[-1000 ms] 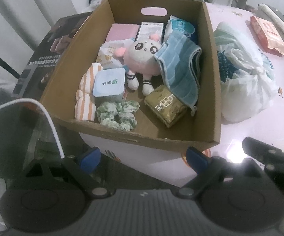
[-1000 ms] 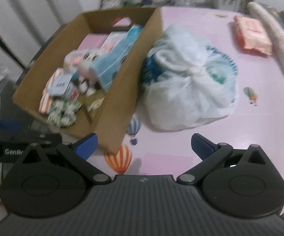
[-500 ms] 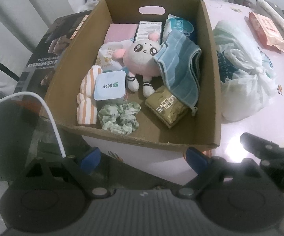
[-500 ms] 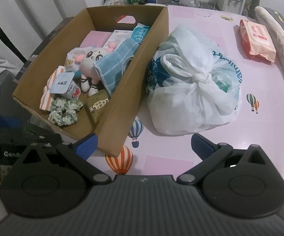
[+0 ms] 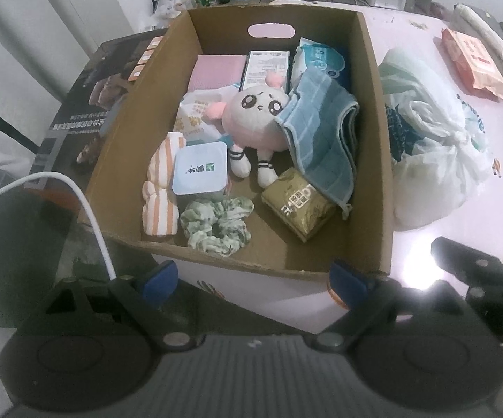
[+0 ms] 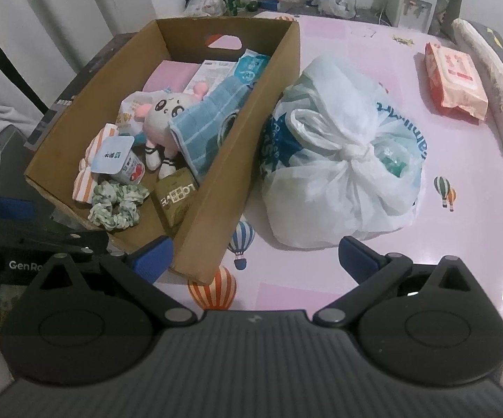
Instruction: Organize soft objects
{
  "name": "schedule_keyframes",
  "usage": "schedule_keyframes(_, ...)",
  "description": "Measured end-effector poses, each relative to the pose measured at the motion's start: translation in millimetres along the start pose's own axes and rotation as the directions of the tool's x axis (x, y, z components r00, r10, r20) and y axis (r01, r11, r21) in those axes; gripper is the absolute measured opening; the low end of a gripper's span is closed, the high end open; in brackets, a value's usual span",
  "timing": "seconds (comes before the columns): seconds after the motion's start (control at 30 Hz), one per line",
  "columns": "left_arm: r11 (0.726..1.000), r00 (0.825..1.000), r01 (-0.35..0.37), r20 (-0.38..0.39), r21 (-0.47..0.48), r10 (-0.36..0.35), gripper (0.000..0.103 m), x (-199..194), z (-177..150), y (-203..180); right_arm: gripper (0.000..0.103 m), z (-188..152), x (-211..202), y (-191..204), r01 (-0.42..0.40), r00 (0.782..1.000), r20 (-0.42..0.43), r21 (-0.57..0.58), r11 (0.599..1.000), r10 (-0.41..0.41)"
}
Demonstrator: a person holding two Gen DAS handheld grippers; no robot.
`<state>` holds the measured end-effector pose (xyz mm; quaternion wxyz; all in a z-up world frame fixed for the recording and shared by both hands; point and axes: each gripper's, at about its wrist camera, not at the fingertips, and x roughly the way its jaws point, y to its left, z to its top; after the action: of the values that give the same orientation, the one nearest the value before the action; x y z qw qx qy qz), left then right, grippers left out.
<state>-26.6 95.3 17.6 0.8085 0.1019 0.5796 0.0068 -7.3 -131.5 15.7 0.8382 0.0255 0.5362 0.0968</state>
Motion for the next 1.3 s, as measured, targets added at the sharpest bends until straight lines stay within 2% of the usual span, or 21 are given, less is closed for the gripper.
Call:
schedule_keyframes(0.5,1.0,1.0,-0.001,0.009,0.005,0.001,0.095,-3.2,-0.4,-2.8,0.102,-2.2,1.0,-6.6,0.022,1.0,-0.007,0.0,1.0,-0.022)
schedule_keyframes(1.3,1.0,1.0,-0.014,0.012,-0.003,0.014,0.095,-2.1,-2.4,6.5,0.102,-2.1,6.6,3.3,0.011,1.0,-0.024,-0.035,0.999,-0.012)
